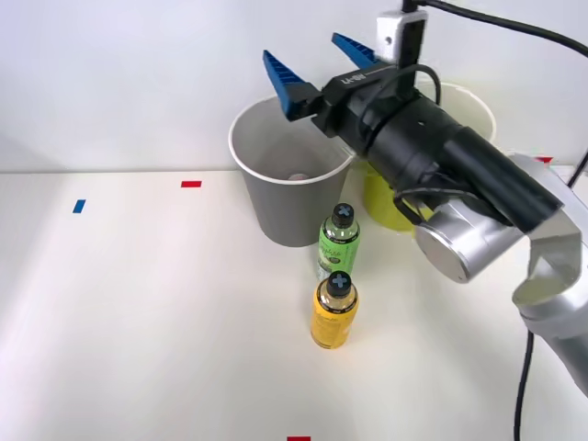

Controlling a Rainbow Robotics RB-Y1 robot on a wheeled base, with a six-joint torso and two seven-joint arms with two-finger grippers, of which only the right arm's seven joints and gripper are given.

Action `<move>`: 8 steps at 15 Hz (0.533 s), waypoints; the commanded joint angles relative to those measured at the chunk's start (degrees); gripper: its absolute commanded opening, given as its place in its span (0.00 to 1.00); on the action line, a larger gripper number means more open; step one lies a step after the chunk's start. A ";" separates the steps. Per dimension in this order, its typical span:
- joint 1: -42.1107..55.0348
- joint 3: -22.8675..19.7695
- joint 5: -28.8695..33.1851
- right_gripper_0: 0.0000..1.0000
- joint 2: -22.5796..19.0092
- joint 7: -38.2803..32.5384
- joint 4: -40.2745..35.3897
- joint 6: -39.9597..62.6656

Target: Put cans in the gray bin, plastic bottles in the light green bin

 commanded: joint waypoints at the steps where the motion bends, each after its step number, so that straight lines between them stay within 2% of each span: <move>1: 8.90 -5.27 3.08 1.00 -2.23 -0.11 -7.73 -0.06; 4: 18.75 -9.66 4.75 1.00 -3.02 -0.29 -12.04 -1.03; 8: 30.88 -15.29 4.05 1.00 -4.43 -1.61 -12.39 -8.76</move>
